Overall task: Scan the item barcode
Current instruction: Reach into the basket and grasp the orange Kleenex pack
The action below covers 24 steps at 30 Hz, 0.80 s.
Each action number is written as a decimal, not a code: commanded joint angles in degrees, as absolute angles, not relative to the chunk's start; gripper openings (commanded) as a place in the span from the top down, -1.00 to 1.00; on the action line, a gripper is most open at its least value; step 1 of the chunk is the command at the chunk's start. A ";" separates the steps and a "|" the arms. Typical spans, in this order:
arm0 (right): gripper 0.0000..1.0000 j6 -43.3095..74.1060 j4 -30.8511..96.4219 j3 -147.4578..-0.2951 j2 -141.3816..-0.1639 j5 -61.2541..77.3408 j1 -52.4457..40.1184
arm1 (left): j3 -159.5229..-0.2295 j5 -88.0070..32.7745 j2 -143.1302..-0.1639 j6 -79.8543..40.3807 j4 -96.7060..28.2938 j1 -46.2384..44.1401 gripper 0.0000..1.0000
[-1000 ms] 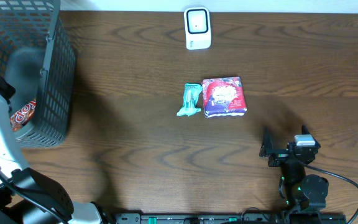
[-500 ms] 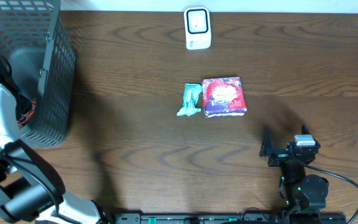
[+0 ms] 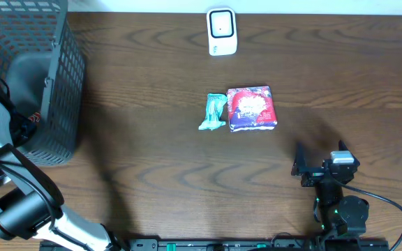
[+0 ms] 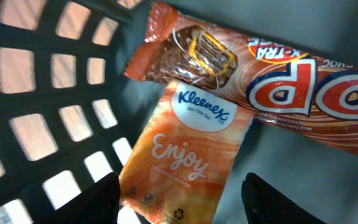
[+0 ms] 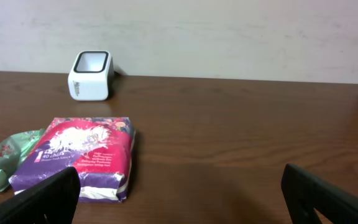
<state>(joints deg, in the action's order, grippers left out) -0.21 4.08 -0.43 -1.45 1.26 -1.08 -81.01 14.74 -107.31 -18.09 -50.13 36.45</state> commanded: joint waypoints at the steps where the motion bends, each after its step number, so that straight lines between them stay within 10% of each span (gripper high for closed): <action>1: -0.99 0.58 4.32 -0.34 -1.26 0.97 -0.84 | -80.66 11.07 -108.03 -17.82 -51.05 37.67 -0.25; 15: -0.98 0.60 4.32 -0.34 -1.26 0.97 -0.84 | -80.55 7.44 -113.97 -17.63 -53.19 37.65 -0.19; 24: -0.98 0.60 4.32 -0.34 -1.26 0.97 -0.84 | -80.90 7.92 -115.13 -17.63 -52.69 37.65 0.85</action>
<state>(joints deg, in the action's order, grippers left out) -0.21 4.10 -0.43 -1.45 1.26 -1.08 -81.10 7.84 -113.99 -17.98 -52.73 37.12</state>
